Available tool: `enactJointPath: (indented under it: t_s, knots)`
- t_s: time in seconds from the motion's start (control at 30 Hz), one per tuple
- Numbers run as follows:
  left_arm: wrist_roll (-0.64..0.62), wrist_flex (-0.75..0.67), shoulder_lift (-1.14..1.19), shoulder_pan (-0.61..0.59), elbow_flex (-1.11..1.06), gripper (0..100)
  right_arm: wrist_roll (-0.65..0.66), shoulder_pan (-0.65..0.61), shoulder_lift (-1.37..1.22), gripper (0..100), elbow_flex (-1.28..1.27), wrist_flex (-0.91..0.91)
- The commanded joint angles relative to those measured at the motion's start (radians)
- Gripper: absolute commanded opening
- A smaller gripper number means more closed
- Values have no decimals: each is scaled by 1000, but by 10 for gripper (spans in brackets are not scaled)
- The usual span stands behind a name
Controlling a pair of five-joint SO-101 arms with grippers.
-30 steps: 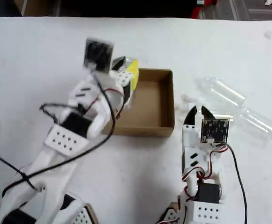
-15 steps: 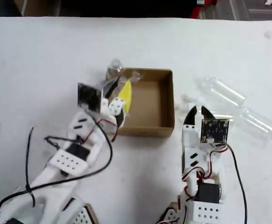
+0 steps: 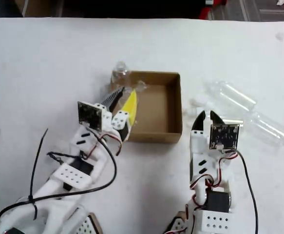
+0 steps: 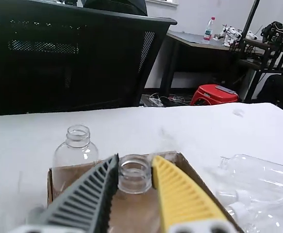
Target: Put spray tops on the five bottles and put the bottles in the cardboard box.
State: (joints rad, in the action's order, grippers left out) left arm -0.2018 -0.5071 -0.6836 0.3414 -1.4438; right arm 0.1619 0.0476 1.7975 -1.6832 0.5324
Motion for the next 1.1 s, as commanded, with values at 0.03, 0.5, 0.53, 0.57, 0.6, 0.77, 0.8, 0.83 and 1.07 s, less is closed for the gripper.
enactJointPath:
  t_s: [0.03, 0.5, 0.53, 0.57, 0.6, 0.77, 0.8, 0.83, 1.07]
  knots:
    - [-15, -26, -35, 15, -11, 24, 9, -5, 4, 60, -6, 1]
    - [43, -28, -35, 13, -75, 24, 9, -5, 4, 60, -6, 1]
    - [55, -28, -35, 16, -81, 24, 9, -5, 4, 60, -6, 1]
    - [60, -28, -35, 18, -86, 24, 9, -5, 4, 60, -6, 1]
    - [63, -28, -35, 19, -91, 24, 9, -5, 4, 60, -6, 1]
    - [63, -23, -36, 18, -97, 28, 9, -5, 4, 60, -6, 1]
    - [66, -26, -36, 19, -101, 30, 9, -5, 4, 60, -6, 1]
    - [68, -26, -36, 19, -101, 40, 9, -5, 4, 60, -6, 1]
    - [49, -21, -38, 13, -101, 216, 9, -5, 4, 60, -6, 1]
